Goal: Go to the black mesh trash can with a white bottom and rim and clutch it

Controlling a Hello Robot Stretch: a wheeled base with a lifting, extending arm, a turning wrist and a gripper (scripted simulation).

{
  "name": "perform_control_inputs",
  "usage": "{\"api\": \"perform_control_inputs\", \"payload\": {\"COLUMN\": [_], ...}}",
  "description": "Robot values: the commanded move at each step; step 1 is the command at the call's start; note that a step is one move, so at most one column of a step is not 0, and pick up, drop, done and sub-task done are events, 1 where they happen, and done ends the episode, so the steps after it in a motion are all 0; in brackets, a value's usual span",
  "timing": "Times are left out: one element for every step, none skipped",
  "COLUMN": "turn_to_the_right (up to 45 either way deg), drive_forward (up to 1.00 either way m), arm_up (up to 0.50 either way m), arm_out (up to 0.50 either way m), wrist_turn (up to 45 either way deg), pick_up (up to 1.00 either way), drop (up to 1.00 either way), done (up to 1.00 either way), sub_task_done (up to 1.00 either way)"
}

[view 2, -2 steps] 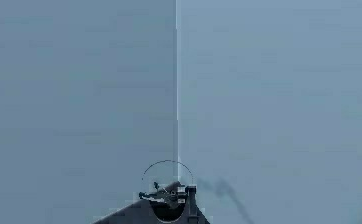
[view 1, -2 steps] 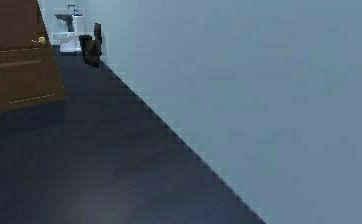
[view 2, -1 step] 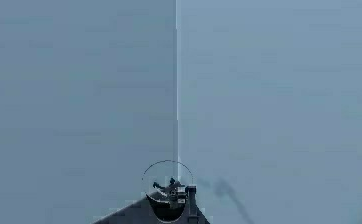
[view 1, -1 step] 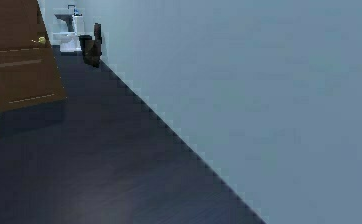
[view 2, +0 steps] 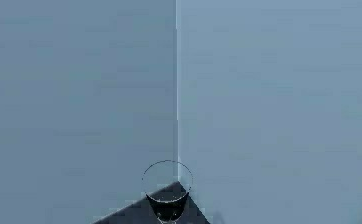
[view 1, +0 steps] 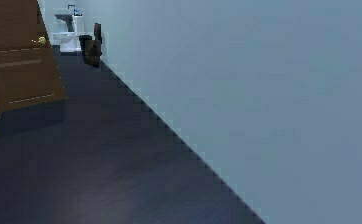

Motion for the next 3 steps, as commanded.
{"api": "perform_control_inputs", "payload": {"turn_to_the_right": [0.0, 0.0, 0.0], "drive_forward": [0.0, 0.0, 0.0], "arm_up": [0.0, 0.1, 0.0], "arm_out": [0.0, 0.0, 0.0], "wrist_turn": [0.0, 0.0, 0.0], "pick_up": [1.0, 0.0, 0.0], "drop": [0.0, 0.0, 0.0], "done": [0.0, 0.0, 1.0], "sub_task_done": [0.0, 0.0, 0.0]}}
